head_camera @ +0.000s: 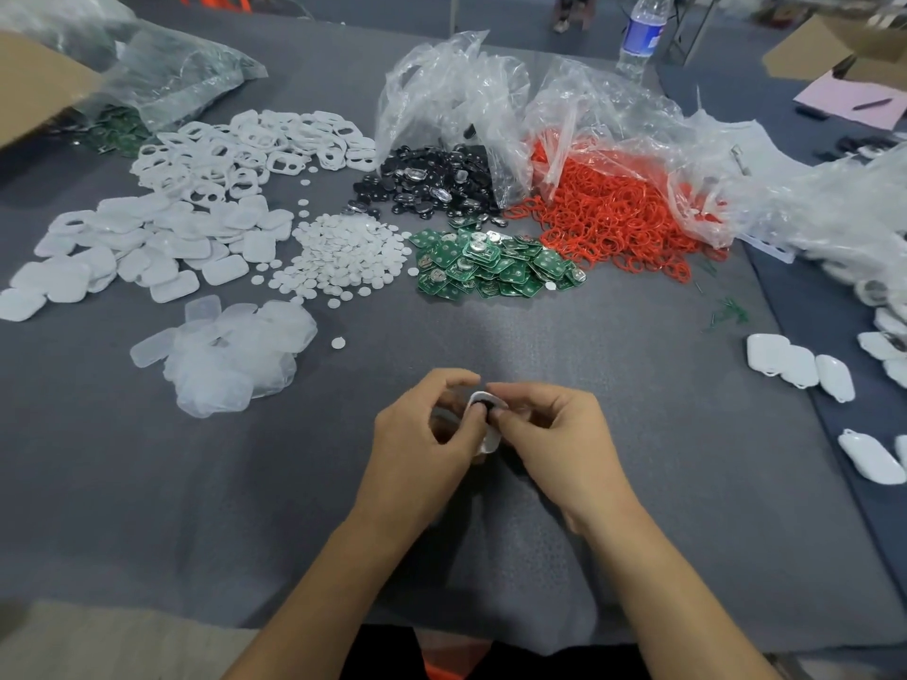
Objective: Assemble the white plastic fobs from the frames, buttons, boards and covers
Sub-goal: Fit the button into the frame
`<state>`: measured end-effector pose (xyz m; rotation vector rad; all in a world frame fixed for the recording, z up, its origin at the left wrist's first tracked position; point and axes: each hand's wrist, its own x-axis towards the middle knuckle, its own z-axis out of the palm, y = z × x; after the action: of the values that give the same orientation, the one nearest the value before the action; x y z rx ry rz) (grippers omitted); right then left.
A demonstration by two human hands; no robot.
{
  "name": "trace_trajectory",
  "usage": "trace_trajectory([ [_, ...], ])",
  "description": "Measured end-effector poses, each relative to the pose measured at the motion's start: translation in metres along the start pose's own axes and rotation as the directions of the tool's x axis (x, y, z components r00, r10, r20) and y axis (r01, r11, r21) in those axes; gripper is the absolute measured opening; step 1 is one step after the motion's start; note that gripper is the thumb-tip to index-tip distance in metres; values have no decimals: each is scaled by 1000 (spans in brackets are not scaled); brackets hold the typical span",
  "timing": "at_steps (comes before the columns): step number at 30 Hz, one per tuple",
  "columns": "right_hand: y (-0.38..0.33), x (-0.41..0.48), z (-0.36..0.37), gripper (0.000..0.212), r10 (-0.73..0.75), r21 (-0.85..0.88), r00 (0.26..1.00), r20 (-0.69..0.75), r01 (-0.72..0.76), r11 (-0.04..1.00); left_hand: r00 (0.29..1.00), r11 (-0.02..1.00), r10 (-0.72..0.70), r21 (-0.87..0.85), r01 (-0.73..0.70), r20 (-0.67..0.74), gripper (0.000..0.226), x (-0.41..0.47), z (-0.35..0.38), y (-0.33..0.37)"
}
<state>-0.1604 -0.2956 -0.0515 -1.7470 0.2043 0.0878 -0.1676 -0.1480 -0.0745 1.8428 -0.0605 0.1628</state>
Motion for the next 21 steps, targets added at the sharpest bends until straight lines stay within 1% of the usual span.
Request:
trace_trajectory([
  [1,0,1,0,27,-9,-53,1000,-10,8,999,1000,1000,2,22,-2,5,13,0,1,0],
  [3,1,1,-1,29,-22,-92,998,-53,17,996,1000,998,0,61,0,3,13,-1,2,2],
  [5,3,1,-4,28,-41,-122,995,-95,29,992,999,987,40,154,-36,-23,10,-3,4,3],
  [7,5,2,-7,26,-64,-199,991,-116,40,979,995,957,92,279,-77,-41,8,-4,7,4],
  [10,6,1,-8,23,-86,-321,989,-124,42,946,994,926,107,367,-89,-28,2,-5,11,6],
  [13,7,-1,-7,17,-161,-454,980,-117,91,886,995,920,90,384,-72,-29,5,-4,13,8],
  [15,8,-2,-7,17,-214,-499,972,-100,137,856,997,924,65,379,-45,-41,6,-3,14,9],
  [21,15,-7,-7,22,-311,-507,947,-78,231,830,998,927,59,374,-40,-38,7,-4,13,8],
])
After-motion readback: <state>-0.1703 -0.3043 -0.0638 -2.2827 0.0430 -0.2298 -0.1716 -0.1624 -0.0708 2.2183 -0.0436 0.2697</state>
